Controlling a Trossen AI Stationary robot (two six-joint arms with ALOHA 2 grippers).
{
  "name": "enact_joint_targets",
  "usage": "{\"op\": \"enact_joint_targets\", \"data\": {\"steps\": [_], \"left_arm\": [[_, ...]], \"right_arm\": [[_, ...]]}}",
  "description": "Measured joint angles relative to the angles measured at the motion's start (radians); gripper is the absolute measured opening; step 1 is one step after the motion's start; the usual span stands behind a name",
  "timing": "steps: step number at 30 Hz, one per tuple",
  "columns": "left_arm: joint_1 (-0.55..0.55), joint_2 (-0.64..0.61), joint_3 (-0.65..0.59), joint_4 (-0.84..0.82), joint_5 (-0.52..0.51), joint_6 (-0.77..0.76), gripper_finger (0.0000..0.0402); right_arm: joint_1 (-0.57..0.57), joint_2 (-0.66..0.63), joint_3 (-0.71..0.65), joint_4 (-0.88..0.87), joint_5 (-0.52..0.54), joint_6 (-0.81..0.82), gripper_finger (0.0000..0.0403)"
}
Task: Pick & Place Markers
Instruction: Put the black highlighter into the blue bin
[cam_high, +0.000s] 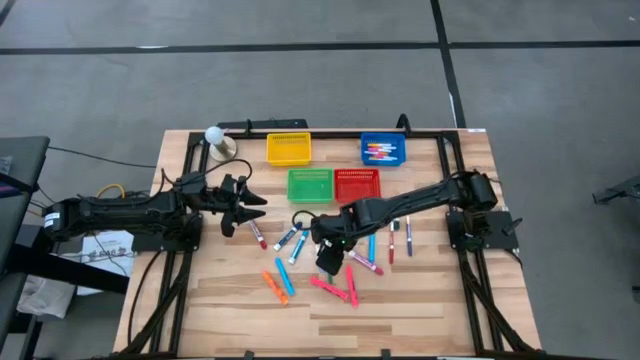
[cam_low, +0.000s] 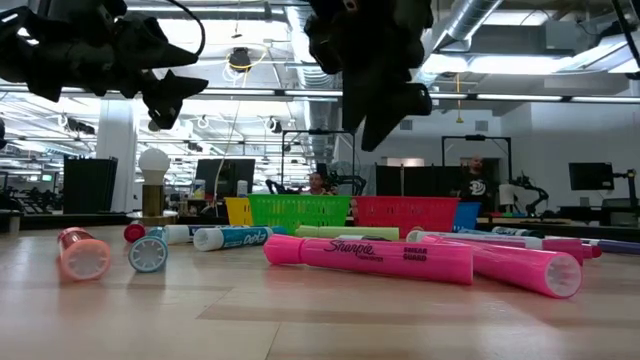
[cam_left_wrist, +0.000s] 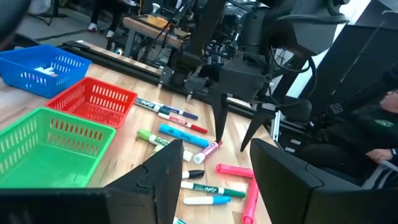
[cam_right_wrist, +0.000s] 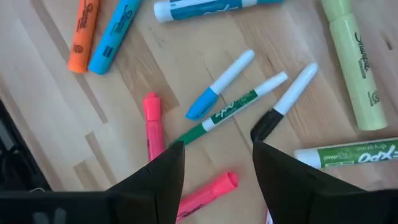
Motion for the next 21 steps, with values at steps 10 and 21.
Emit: {"op": "enact_joint_targets", "data": {"steps": [10, 21], "left_arm": [[0.0, 0.0, -0.001, 0.007, 0.0, 0.0, 0.0186], [0.0, 0.0, -0.001, 0.013, 0.0, 0.0, 0.0186]], "right_arm": [[0.027, 0.006, 0.0, 0.081, 0.075, 0.017, 0.0166], [0.0, 0.006, 0.0, 0.065, 0.1, 0.098, 0.0166]]}}
